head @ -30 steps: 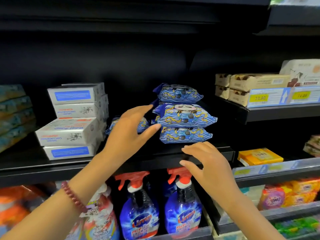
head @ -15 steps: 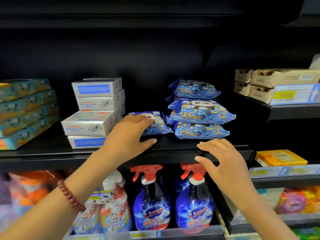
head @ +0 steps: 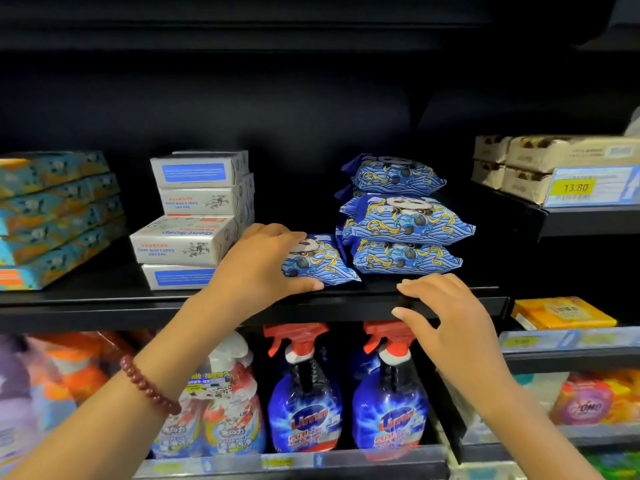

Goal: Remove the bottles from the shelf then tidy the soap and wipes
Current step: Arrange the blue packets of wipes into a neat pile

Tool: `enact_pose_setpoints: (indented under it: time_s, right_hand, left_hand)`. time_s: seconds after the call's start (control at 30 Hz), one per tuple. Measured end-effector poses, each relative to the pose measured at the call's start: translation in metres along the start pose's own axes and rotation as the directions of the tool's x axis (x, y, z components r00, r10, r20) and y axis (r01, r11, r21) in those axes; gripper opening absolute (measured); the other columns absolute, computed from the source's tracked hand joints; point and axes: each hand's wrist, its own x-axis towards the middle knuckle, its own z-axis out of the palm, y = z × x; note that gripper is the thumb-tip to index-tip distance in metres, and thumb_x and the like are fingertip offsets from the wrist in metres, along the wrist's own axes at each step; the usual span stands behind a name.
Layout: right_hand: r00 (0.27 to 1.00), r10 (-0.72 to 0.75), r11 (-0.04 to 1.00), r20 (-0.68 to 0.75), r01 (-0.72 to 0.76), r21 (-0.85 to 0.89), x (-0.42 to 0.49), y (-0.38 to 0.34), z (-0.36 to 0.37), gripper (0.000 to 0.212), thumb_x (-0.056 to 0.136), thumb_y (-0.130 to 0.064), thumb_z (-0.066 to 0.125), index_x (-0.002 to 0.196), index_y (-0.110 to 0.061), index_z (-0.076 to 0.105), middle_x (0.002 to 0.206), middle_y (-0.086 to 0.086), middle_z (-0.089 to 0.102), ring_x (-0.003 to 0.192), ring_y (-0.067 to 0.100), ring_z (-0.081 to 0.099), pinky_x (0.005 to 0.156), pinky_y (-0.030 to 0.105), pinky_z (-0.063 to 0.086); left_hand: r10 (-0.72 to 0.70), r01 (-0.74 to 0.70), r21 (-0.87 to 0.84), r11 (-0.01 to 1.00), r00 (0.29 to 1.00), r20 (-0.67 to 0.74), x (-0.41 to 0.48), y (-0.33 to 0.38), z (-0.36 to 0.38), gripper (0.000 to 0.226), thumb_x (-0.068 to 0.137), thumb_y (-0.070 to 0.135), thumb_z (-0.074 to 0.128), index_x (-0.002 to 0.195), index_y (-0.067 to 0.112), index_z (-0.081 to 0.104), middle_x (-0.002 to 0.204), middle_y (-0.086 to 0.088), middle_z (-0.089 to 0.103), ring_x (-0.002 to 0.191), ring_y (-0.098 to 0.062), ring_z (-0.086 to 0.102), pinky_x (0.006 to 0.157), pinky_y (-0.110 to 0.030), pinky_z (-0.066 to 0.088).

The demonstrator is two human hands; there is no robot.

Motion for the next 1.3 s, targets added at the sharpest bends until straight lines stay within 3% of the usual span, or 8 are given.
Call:
enact_pose_setpoints:
  time_s: [0.37, 0.57, 0.67, 0.83, 0.93, 1.03, 1.13, 1.3]
  right_hand:
    - [1.0, -0.005, 1.0, 0.005, 0.005, -0.021, 0.0, 0.0, 0.0, 0.028, 0.075, -0.019, 0.077, 0.101, -0.014, 0.069, 0.094, -0.006, 0.066, 0.094, 0.005, 0.051, 0.079, 0.022, 0.042]
    - [1.0, -0.004, 0.999, 0.01, 0.005, -0.035, -0.002, -0.001, 0.0, 0.029, 0.075, -0.02, 0.077, 0.102, -0.014, 0.069, 0.096, -0.006, 0.066, 0.094, 0.011, 0.057, 0.079, 0.021, 0.042]
    - [1.0, -0.008, 0.999, 0.009, 0.008, -0.037, -0.002, -0.001, 0.0, 0.029, 0.075, -0.02, 0.077, 0.102, -0.014, 0.069, 0.096, -0.006, 0.066, 0.094, 0.012, 0.058, 0.079, 0.022, 0.042]
    - [1.0, -0.018, 0.999, 0.004, 0.018, -0.045, -0.002, -0.001, 0.0, 0.029, 0.074, -0.019, 0.077, 0.101, -0.013, 0.069, 0.095, -0.005, 0.067, 0.092, 0.014, 0.06, 0.078, 0.022, 0.043]
    - [1.0, -0.024, 0.999, -0.011, 0.023, -0.029, -0.002, -0.001, 0.001, 0.029, 0.073, -0.018, 0.079, 0.1, -0.013, 0.07, 0.094, -0.005, 0.067, 0.092, 0.013, 0.059, 0.078, 0.022, 0.044]
    - [0.999, -0.028, 0.999, -0.029, 0.028, -0.015, -0.002, 0.0, 0.002, 0.03, 0.071, -0.016, 0.08, 0.099, -0.012, 0.07, 0.092, -0.005, 0.066, 0.091, 0.01, 0.056, 0.076, 0.024, 0.046]
    - [0.999, -0.014, 1.0, -0.05, 0.015, 0.002, -0.002, 0.001, 0.003, 0.029, 0.072, -0.018, 0.079, 0.099, -0.012, 0.071, 0.095, -0.005, 0.067, 0.093, 0.01, 0.057, 0.079, 0.026, 0.049]
    - [0.997, -0.037, 0.999, -0.062, 0.037, -0.012, -0.002, -0.001, 0.002, 0.028, 0.073, -0.03, 0.065, 0.097, -0.015, 0.07, 0.094, -0.008, 0.066, 0.092, 0.007, 0.057, 0.079, 0.022, 0.049]
  left_hand:
    - [0.003, -0.035, -0.123, 0.992, 0.968, -0.249, -0.013, -0.001, -0.001, 0.068, 0.063, 0.049, 0.075, 0.117, 0.008, 0.065, 0.106, -0.011, 0.066, 0.098, -0.032, 0.058, 0.083, -0.029, 0.036]
    - [0.017, -0.027, -0.13, 0.991, 0.997, -0.075, -0.009, -0.005, -0.003, 0.063, 0.065, 0.056, 0.076, 0.117, 0.024, 0.061, 0.116, 0.002, 0.061, 0.113, -0.023, 0.049, 0.093, -0.034, 0.041]
    - [0.008, -0.008, -0.13, 0.991, 1.0, -0.004, -0.008, -0.005, -0.004, 0.061, 0.069, 0.054, 0.074, 0.118, 0.027, 0.053, 0.114, 0.003, 0.059, 0.112, -0.02, 0.048, 0.088, -0.032, 0.042]
    - [0.028, -0.05, -0.124, 0.991, 0.984, -0.176, -0.015, -0.001, -0.002, 0.061, 0.064, 0.048, 0.08, 0.115, 0.021, 0.057, 0.111, 0.0, 0.061, 0.107, -0.025, 0.05, 0.083, -0.029, 0.035]
    - [0.05, -0.105, -0.156, 0.982, 0.946, -0.32, -0.015, 0.004, -0.01, 0.065, 0.06, 0.065, 0.071, 0.11, 0.026, 0.058, 0.105, 0.011, 0.06, 0.1, -0.017, 0.053, 0.083, -0.029, 0.036]
    - [0.053, -0.17, -0.258, 0.951, 0.912, -0.407, -0.007, 0.019, -0.033, 0.064, 0.06, 0.062, 0.075, 0.109, 0.024, 0.059, 0.103, 0.014, 0.059, 0.096, -0.012, 0.053, 0.079, -0.021, 0.038]
    - [0.085, -0.232, -0.345, 0.909, 0.916, -0.393, 0.013, 0.044, -0.054, 0.057, 0.062, 0.051, 0.079, 0.107, 0.023, 0.06, 0.098, 0.013, 0.062, 0.089, -0.002, 0.055, 0.076, -0.014, 0.041]
    - [0.205, -0.289, -0.303, 0.908, 0.938, -0.28, 0.054, 0.076, -0.053, 0.056, 0.064, 0.05, 0.08, 0.109, 0.023, 0.059, 0.098, 0.007, 0.065, 0.089, -0.01, 0.06, 0.077, -0.032, 0.05]
